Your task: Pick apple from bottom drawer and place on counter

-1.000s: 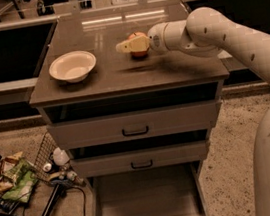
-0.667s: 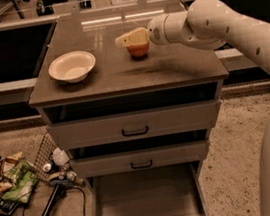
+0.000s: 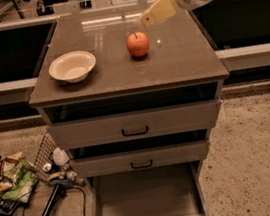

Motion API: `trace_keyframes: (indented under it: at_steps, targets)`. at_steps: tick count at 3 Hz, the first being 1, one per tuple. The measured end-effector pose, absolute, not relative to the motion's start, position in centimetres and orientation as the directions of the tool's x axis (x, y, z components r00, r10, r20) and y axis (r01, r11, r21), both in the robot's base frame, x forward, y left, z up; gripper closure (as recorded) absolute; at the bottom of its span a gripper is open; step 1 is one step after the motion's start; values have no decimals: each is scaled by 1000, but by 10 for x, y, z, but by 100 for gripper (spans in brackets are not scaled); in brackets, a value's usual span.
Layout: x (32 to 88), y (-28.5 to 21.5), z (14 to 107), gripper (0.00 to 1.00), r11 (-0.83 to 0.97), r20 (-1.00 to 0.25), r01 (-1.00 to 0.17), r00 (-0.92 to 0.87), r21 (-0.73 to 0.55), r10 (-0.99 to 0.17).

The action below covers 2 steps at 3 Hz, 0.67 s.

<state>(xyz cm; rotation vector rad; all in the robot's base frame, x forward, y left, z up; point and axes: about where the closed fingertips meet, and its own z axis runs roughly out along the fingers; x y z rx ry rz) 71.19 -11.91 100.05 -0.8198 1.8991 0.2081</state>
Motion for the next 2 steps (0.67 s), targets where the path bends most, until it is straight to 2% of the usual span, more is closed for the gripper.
trace_keyframes:
  at_steps: [1,2]
  targets:
    - [653,-160,1027,0,800,-822,-540,-309,-263,-479]
    - [633,-175,1056,0,807,-818,-494,-283,-323,-500]
